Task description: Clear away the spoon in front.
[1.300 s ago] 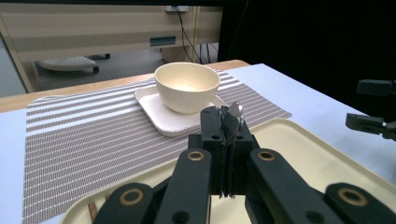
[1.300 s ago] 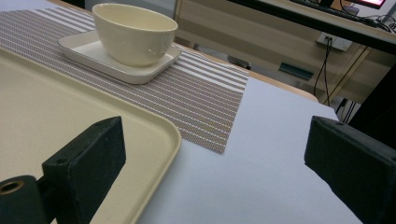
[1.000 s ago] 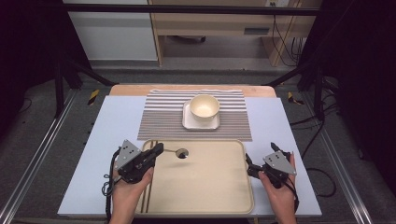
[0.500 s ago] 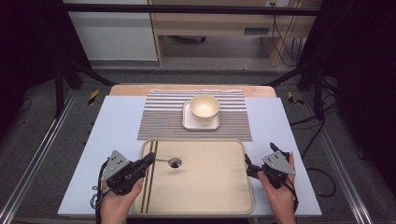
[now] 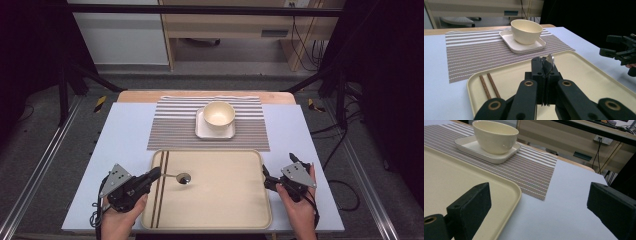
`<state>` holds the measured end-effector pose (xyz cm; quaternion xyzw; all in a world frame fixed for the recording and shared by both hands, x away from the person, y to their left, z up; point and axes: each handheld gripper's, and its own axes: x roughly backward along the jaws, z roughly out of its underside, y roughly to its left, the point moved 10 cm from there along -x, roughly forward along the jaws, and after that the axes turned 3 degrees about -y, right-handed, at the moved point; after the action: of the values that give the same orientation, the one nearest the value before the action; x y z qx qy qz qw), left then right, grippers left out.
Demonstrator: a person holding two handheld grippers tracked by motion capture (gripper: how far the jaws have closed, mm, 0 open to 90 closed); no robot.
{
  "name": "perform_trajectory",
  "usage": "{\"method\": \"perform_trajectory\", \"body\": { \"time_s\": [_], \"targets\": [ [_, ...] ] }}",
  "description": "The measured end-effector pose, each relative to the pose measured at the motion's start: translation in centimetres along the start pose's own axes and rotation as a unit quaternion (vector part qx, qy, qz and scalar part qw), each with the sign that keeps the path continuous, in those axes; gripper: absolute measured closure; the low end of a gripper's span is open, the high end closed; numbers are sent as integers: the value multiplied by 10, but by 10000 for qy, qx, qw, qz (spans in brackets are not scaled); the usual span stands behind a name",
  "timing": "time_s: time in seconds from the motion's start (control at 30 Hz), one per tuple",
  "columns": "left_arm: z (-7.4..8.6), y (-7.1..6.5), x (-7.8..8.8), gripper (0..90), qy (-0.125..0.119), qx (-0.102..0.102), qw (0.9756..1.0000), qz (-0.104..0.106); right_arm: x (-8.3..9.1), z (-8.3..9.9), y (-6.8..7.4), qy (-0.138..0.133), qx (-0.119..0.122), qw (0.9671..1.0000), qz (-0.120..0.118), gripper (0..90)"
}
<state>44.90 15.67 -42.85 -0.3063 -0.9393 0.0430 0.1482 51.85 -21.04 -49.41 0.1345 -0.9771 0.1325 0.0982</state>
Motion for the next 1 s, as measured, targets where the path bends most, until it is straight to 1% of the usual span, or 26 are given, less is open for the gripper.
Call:
{"method": "perform_trajectory", "body": {
  "time_s": [0.27,0.33,0.47,0.67,0.77,0.87,1.0],
  "targets": [
    [2,1,5,887,75,7,10000,29,0,0,0,4,-4,10000,-7,55],
    [3,2,8,887,83,6,10000,2,0,0,1,3,0,10000,-8,55],
    [4,3,15,886,124,-101,9999,-36,0,0,1,-4,7,10000,-12,55],
    [8,4,27,887,215,-106,9997,-59,-1,0,2,2,5,10000,-22,55],
    [10,5,35,887,271,-105,9995,-87,-1,0,2,4,10,10000,-18,55],
    [11,6,42,886,388,-161,9991,-111,0,0,2,2,14,10000,-16,55],
    [14,6,46,885,526,-153,9984,-99,0,0,3,10,18,10000,-17,55]
  ]
}}
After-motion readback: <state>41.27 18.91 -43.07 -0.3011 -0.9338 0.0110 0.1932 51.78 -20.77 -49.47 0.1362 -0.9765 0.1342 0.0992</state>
